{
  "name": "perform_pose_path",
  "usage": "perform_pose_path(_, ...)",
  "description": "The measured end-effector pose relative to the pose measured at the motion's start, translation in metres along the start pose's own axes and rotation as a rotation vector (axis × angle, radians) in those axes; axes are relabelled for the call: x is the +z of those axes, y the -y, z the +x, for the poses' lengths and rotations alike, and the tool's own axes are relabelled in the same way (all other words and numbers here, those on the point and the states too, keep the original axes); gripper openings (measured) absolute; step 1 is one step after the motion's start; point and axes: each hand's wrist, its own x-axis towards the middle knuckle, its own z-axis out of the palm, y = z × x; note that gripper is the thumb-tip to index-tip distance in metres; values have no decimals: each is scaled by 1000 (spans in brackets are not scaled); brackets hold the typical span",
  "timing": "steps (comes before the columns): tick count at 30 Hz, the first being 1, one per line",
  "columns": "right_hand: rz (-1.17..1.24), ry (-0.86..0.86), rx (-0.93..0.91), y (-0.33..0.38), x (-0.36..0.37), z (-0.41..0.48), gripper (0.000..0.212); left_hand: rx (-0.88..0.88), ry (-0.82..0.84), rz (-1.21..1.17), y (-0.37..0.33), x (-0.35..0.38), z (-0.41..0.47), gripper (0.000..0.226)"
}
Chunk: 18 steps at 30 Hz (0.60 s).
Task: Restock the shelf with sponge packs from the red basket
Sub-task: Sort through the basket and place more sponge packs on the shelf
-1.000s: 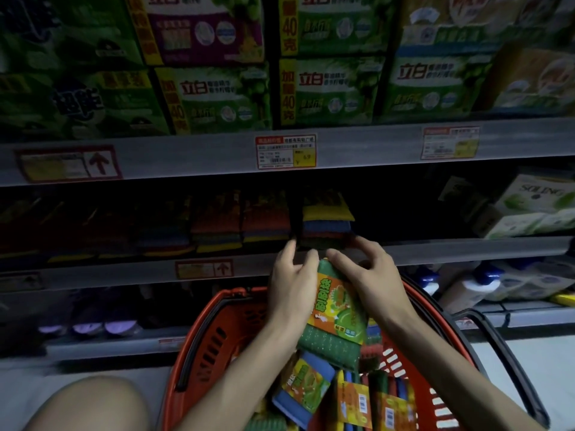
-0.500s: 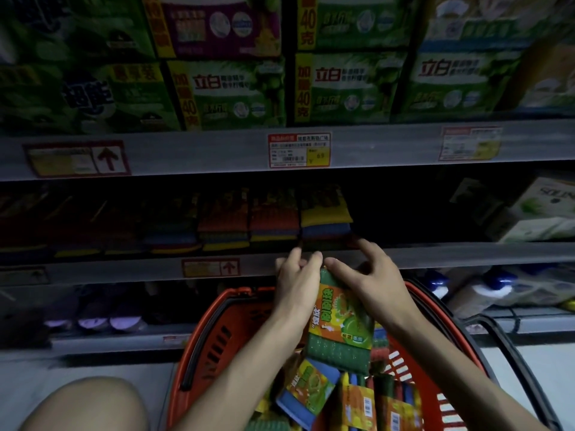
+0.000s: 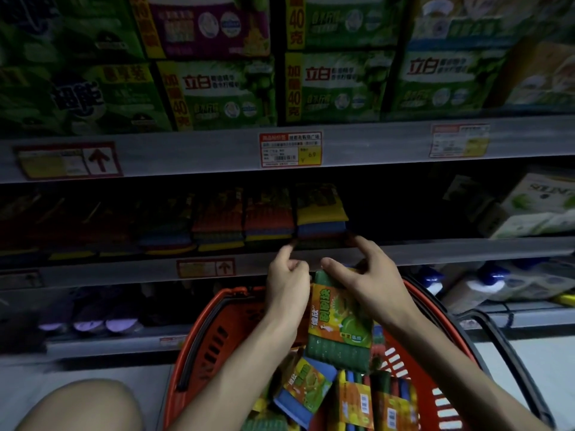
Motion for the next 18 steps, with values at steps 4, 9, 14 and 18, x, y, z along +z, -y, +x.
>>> perform_pose_path(4,58,-20,19,-1,0,1,83,18,-52,-67,3,-3,-3,48)
perform_pose_path(9,126,8,26,-4,0,0,92,38,-52,-98,1,-5,-4,48)
perform_pose_path(14,150,28,36,-6,2,3,94,37,-39,-104,0,-5,-5,49)
perform_pose_path(18,152,42,31,-8,1,4,93,45,-40,-101,0,-6,-5,50)
